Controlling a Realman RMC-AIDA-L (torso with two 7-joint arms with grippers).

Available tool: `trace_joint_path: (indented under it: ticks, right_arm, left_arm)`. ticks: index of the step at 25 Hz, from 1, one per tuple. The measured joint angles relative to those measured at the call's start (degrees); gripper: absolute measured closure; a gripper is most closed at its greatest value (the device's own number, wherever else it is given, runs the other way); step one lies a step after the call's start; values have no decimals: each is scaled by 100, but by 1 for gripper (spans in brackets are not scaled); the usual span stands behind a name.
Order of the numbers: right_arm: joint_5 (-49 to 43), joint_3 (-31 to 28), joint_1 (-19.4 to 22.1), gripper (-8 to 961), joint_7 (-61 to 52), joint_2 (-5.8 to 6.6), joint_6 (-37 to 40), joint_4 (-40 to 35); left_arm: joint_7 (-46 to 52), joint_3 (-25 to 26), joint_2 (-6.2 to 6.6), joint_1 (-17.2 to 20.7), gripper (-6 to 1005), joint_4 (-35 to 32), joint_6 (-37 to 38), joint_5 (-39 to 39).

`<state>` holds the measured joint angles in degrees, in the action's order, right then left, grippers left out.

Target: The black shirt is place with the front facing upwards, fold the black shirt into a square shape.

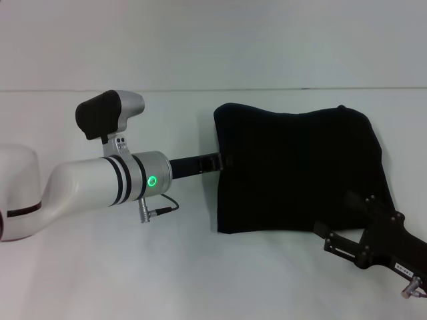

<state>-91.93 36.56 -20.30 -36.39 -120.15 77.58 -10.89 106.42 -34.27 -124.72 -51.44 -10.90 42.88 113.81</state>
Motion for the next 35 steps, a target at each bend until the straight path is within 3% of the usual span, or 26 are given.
trace_joint_path:
  ticks: [5,10,16,25,35]
  right_arm:
    - [0,-12,-1,6,0,0,10,0]
    - [5,-24,-1,6,0,0,12,0]
    - [16,-145,25,6,0,15,11,-22]
    - [18,-272,35,6,0,36,-39,-66]
    - [18,-310,4,6,0,31,-59,-71]
  left_arm:
    - [-5,32,0,43,910,26,13,-19]
    - [-13,94,0,146,955,-19,79,-78]
    - [-24,100,16,397,958,-219,378,-181]
    - [-105,107,57,1091,962,-809,1255,-326]
    - [-128,161,48,1415,968,-986,1319,-375]
